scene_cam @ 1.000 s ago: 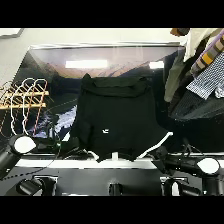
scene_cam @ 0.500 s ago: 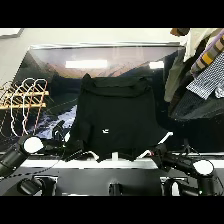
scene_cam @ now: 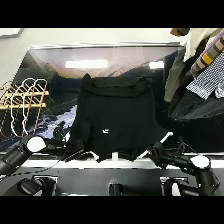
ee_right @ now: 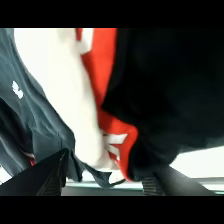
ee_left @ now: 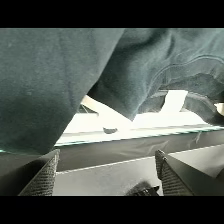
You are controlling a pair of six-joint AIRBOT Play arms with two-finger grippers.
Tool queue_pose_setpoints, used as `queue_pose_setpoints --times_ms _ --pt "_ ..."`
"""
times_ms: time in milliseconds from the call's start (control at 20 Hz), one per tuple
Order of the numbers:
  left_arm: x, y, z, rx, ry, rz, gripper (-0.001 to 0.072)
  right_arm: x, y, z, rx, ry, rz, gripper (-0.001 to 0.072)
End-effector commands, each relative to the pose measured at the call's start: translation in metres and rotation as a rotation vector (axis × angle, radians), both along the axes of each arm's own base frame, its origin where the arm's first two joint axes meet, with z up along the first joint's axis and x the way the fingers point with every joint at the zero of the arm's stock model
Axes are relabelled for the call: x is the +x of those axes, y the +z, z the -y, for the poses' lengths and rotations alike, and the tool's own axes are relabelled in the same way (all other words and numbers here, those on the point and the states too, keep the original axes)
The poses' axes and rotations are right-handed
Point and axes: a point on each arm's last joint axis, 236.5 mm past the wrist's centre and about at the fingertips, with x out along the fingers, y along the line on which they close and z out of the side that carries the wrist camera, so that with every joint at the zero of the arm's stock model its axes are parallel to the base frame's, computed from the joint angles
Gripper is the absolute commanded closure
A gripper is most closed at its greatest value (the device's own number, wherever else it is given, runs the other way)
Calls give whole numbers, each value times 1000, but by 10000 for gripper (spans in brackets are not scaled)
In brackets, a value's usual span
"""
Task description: Fold the clothes and pants, and hang the long-sleeved shirts on hangers.
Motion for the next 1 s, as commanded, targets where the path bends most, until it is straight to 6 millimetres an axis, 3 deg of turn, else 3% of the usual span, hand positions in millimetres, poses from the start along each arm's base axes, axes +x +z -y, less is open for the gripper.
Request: queue_pose_setpoints --times_ms 0,200,350,500,700,950 --pt "-2 -5 -3 12 -1 -8 -3 -3 -2 -21 -3 46 -1 223" --pt "-2 -5 -3 16 -2 -5 -4 -3 -5 -44 -31 52 8 308" --pt "2 -10 -4 15 17 8 -4 -7 -17 -36 -103 56 -9 536" --pt "9 -15 1 -17 69 22 -4 -12 -25 -28 -145 49 -41 652" --pt "9 -28 2 -6 46 8 -4 -9 -22 -28 -139 36 -44 660" --pt "9 -35 28 -91 47 -40 -4 -14 -23 -27 -151 51 -62 660"
